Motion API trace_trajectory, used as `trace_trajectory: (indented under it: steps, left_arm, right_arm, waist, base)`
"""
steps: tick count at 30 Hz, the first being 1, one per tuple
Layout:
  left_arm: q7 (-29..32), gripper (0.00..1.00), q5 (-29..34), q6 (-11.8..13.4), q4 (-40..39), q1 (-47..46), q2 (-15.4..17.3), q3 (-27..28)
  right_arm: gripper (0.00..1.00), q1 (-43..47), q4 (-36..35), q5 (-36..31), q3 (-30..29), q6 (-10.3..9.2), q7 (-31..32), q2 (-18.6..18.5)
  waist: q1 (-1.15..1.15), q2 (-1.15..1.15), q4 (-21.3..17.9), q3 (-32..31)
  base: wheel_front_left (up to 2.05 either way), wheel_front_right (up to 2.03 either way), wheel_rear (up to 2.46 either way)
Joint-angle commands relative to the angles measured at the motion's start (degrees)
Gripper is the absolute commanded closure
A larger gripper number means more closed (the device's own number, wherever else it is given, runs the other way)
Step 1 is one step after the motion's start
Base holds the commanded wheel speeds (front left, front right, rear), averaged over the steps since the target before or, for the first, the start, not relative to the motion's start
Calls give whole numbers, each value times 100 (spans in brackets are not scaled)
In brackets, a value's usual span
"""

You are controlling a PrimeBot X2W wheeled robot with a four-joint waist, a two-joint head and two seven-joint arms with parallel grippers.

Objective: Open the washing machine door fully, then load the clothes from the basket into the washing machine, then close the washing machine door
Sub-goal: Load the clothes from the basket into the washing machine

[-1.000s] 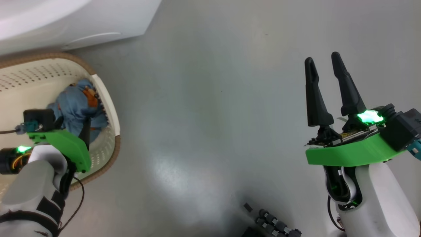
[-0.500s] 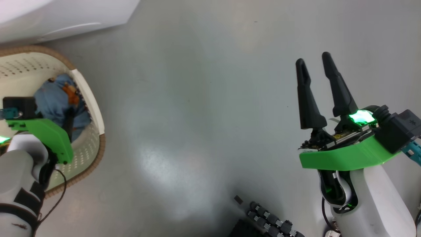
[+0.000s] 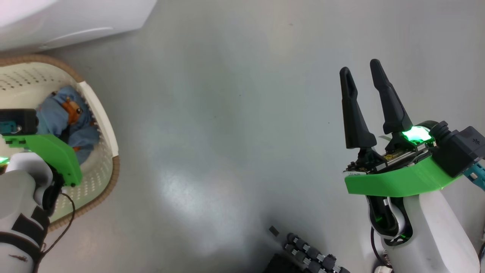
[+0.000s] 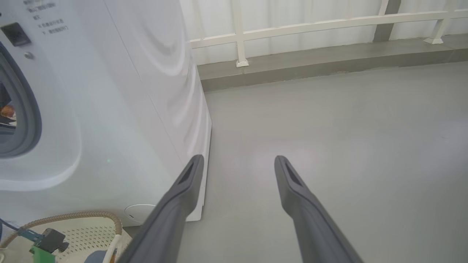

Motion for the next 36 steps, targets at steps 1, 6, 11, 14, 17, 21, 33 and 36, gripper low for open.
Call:
trace_trajectory:
  steps: [1,6,11,14,17,21,33,36]
  left_arm:
    - [-112,100,-139,4,-85,23,85,64]
    - [-358,100,-376,4,-131,140,-1,21]
    - [-860,100,-643,4,-282,412,-77,-71]
    - [-1120,100,-761,4,-369,574,-106,-137]
    - [-1254,100,-832,4,-437,738,-153,-219]
    - [-1332,100,-884,4,-513,957,-221,-283]
    - [-1348,100,-189,4,-1309,1669,-278,686]
    - [-1348,100,84,11,-1564,1926,-322,1087]
  right_arm:
    - [0,21,-125,-55,29,25,-46,-61]
    - [0,21,-99,-141,-21,25,-46,-61]
    - [0,83,16,-294,-56,25,-46,-61]
    - [0,148,96,-390,-69,25,-46,-61]
    - [0,227,181,-454,-73,25,-46,-80]
    - [0,359,281,-459,-76,25,-46,-186]
    - [0,941,419,-405,-293,25,-46,-510]
    - [0,1080,436,-383,-363,25,-46,-555]
  waist:
    - [0,0,86,-111]
    - [0,0,218,-355]
    - [0,0,409,-808]
    - [0,0,537,-1111]
    - [0,0,676,-1412]
    - [0,0,860,-1820]
    - [0,0,1344,-2784]
    - [0,0,1409,-2983]
  base:
    - [0,0,0]
    - [0,0,0]
    - [0,0,0]
    - [0,0,0]
    - [0,0,0]
    - [0,0,0]
    - [0,0,0]
    - [0,0,0]
